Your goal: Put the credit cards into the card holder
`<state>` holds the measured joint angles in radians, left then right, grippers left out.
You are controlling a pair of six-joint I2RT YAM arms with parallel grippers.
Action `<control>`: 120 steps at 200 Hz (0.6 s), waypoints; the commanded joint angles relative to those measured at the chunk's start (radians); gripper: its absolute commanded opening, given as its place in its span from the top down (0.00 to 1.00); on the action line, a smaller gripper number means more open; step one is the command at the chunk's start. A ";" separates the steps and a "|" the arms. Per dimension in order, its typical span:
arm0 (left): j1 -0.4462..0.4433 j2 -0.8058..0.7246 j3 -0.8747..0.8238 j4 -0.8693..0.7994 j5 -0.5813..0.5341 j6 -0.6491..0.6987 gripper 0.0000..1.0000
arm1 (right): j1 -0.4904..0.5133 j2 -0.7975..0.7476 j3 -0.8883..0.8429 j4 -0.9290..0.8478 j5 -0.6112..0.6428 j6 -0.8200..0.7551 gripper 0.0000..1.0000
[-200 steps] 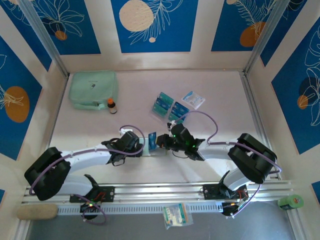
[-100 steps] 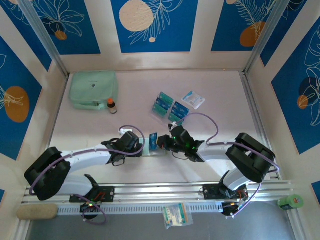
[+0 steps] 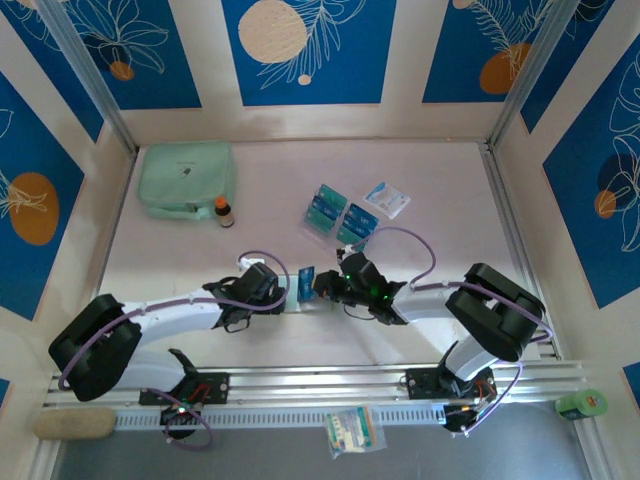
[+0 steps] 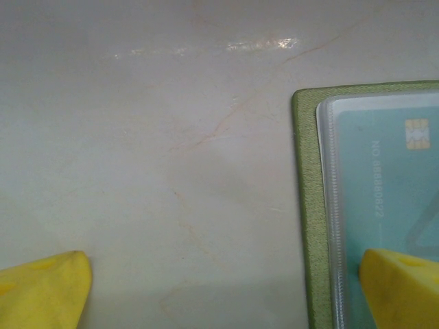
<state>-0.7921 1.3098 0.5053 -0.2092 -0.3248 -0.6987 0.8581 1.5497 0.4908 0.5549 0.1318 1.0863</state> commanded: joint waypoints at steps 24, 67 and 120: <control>0.009 -0.010 -0.021 -0.022 -0.018 -0.002 0.00 | 0.010 0.026 -0.014 0.031 0.011 0.021 1.00; 0.009 -0.013 -0.021 -0.023 -0.019 -0.002 0.00 | 0.009 0.039 -0.024 0.057 0.006 0.038 1.00; 0.008 -0.015 -0.025 -0.021 -0.018 -0.004 0.00 | 0.011 0.052 -0.039 0.095 -0.003 0.064 1.00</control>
<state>-0.7918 1.3098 0.5018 -0.2066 -0.3275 -0.6991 0.8600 1.5875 0.4744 0.6132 0.1310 1.1286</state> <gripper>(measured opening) 0.996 0.054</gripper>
